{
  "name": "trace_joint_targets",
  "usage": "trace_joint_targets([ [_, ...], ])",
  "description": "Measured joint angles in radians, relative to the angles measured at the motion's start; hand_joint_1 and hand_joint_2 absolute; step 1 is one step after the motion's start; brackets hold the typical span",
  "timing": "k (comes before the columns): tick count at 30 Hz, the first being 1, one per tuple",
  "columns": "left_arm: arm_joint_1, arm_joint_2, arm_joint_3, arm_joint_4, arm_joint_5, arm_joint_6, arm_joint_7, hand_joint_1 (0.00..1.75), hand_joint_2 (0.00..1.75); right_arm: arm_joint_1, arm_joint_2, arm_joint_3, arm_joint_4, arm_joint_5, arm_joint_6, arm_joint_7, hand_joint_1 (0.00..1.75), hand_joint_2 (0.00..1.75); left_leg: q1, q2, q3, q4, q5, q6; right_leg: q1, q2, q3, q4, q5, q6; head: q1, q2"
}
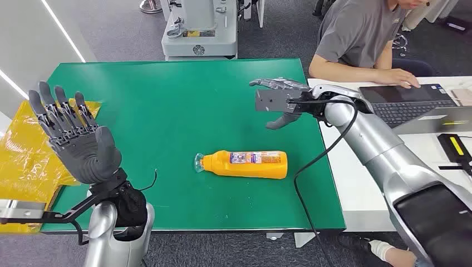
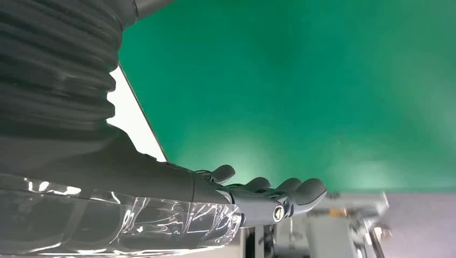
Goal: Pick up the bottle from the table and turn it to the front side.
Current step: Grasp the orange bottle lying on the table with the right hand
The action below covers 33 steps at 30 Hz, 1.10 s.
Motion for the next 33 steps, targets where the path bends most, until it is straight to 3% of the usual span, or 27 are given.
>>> trace_joint_targets([
  [13, -0.003, 0.013, -0.002, 0.000, 0.009, 0.013, 0.000, 0.00, 1.75, -0.007, 0.011, 0.192, 0.120, -0.119, -0.011, -0.008, 0.00, 1.75, 0.000, 0.000, 0.000, 0.000, 0.000, 0.000, 0.000, 0.000, 0.000, 0.000, 0.000, 0.000, 0.000, 0.000],
  [20, -0.004, 0.014, -0.002, 0.000, 0.004, 0.011, 0.000, 0.00, 1.75, 0.003, 0.059, 0.268, 0.211, -0.143, -0.041, -0.056, 0.00, 1.75, 0.000, 0.000, 0.000, 0.000, 0.000, 0.000, 0.000, 0.000, 0.000, 0.000, 0.000, 0.000, 0.000, 0.000],
  [33, -0.004, 0.017, -0.002, 0.000, 0.002, 0.009, 0.000, 0.00, 1.75, 0.023, 0.102, 0.324, 0.298, -0.140, -0.065, -0.079, 0.00, 1.75, 0.000, 0.000, 0.000, 0.000, 0.000, 0.000, 0.000, 0.000, 0.000, 0.000, 0.000, 0.000, 0.000, 0.000],
])
